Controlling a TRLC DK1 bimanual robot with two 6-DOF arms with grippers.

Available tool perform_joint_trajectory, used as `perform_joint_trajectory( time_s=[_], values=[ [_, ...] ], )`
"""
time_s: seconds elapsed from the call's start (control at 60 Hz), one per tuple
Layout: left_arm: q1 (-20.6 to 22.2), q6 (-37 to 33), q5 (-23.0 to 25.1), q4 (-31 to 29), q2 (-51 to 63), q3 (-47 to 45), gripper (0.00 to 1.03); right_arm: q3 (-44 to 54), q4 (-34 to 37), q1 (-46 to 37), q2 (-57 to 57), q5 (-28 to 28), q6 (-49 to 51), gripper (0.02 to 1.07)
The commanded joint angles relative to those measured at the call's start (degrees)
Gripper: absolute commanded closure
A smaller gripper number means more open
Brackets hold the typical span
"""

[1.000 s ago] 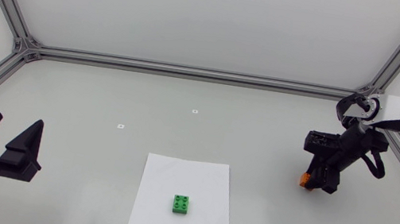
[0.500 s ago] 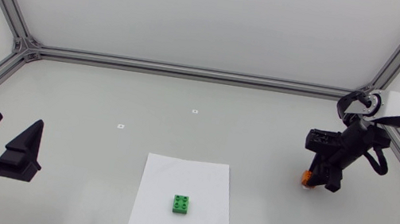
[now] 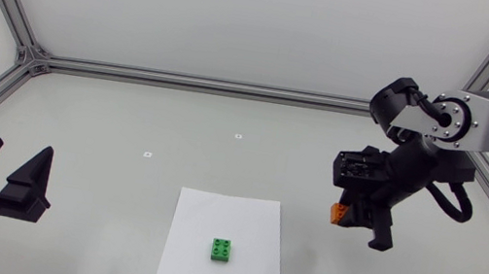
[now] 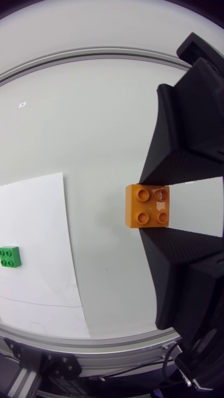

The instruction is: Pick up the orange 2x2 brick with the right arm and stack it on top of the green 2x2 brick in the center

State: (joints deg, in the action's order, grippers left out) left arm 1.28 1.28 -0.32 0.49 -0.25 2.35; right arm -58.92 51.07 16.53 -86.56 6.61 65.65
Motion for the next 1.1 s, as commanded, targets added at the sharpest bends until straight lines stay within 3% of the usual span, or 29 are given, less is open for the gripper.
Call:
perform_joint_trajectory(
  time_s=[0.0, 0.233, 0.517, 1.083],
  values=[
    [-0.2, -0.8, 0.2, -0.8, -0.5, -2.3, 0.04, 2.2, 0.6, 4.8, 1.3, -0.2, -5.4, 0.85],
    [-0.1, -0.8, 0.2, -0.8, -0.5, -2.3, 0.04, 1.3, -1.2, 18.0, 0.5, -0.4, -16.7, 0.85],
    [-0.2, -0.8, 0.2, -0.8, -0.5, -2.3, 0.04, -2.0, -3.1, 28.2, -2.9, -1.1, -24.7, 0.85],
    [-0.1, -0.8, 0.2, -0.8, -0.5, -2.3, 0.04, -13.1, -2.8, 35.7, -14.4, -3.3, -29.0, 0.85]
  ],
)
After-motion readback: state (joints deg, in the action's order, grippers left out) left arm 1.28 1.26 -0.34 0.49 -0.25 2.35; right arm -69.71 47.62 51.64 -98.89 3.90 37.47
